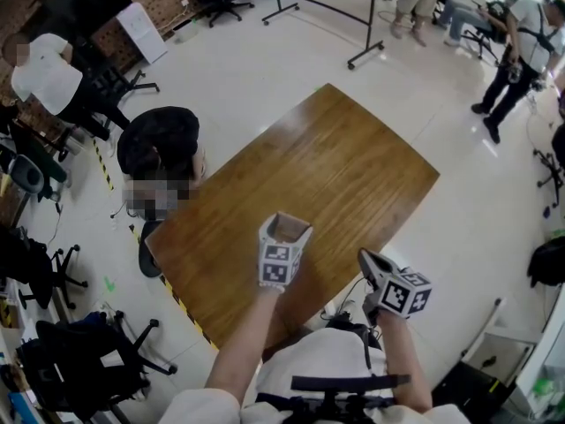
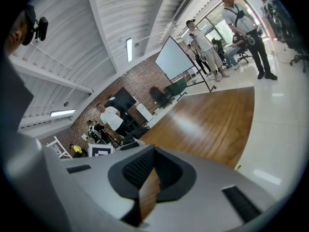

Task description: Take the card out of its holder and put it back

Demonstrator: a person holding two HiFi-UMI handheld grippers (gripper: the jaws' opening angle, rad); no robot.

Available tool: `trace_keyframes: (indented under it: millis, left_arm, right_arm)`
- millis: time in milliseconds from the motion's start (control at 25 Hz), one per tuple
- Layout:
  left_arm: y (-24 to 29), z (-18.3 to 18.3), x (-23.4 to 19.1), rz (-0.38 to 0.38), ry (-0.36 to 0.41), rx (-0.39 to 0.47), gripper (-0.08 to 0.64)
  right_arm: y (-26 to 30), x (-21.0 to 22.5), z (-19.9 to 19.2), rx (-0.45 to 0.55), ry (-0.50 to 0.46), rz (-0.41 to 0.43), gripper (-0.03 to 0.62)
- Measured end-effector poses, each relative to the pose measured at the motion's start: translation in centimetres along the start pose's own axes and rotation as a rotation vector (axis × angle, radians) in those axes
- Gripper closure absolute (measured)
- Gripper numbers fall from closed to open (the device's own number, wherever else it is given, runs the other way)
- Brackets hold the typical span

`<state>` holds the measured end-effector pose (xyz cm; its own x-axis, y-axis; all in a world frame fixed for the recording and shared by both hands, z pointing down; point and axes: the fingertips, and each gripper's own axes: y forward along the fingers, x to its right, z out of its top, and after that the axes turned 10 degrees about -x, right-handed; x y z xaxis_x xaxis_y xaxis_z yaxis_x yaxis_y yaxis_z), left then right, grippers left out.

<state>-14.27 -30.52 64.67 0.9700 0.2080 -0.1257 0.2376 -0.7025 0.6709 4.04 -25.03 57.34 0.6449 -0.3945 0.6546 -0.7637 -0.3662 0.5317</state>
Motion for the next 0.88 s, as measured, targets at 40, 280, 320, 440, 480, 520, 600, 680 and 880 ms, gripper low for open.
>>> trace_keyframes:
  millis: [40, 280, 320, 440, 480, 520, 600, 680, 880]
  left_arm:
    - [0.04, -0.12, 0.07, 0.0, -0.001, -0.002, 0.16]
    - [0.27, -0.64, 0.22, 0.001, 0.002, -0.008, 0.16]
    - [0.3, -0.61, 0.24, 0.002, 0.002, -0.008, 0.16]
    - [0.41, -0.55, 0.19, 0.004, -0.002, -0.012, 0.16]
    - [0.44, -0.55, 0.16, 0.004, -0.002, -0.012, 0.16]
    - [0.46, -0.56, 0.14, 0.005, 0.0, -0.012, 0.159]
    - [0.53, -0.63, 0.09, 0.004, 0.0, -0.008, 0.158]
    - [0.54, -0.55, 0.04, 0.002, -0.01, 0.002, 0.156]
    - [0.27, 0.25, 0.01, 0.005, -0.032, 0.037, 0.138]
  right_arm:
    - [-0.03, 0.13, -0.04, 0.0, 0.0, -0.002, 0.588]
    - [0.12, 0.13, -0.1, -0.001, 0.005, -0.002, 0.588]
    - [0.17, 0.21, -0.12, 0.0, 0.004, -0.001, 0.588]
    - [0.16, 0.3, 0.07, 0.0, 0.005, -0.005, 0.588]
    - [0.15, 0.31, 0.13, -0.001, 0.006, -0.006, 0.588]
    - [0.16, 0.35, 0.18, 0.0, 0.007, -0.006, 0.588]
    - [0.23, 0.3, 0.22, 0.001, 0.009, -0.003, 0.588]
    - [0.34, 0.08, 0.36, 0.002, 0.008, 0.003, 0.588]
    - [0.18, -0.05, 0.5, 0.005, 0.002, 0.008, 0.588]
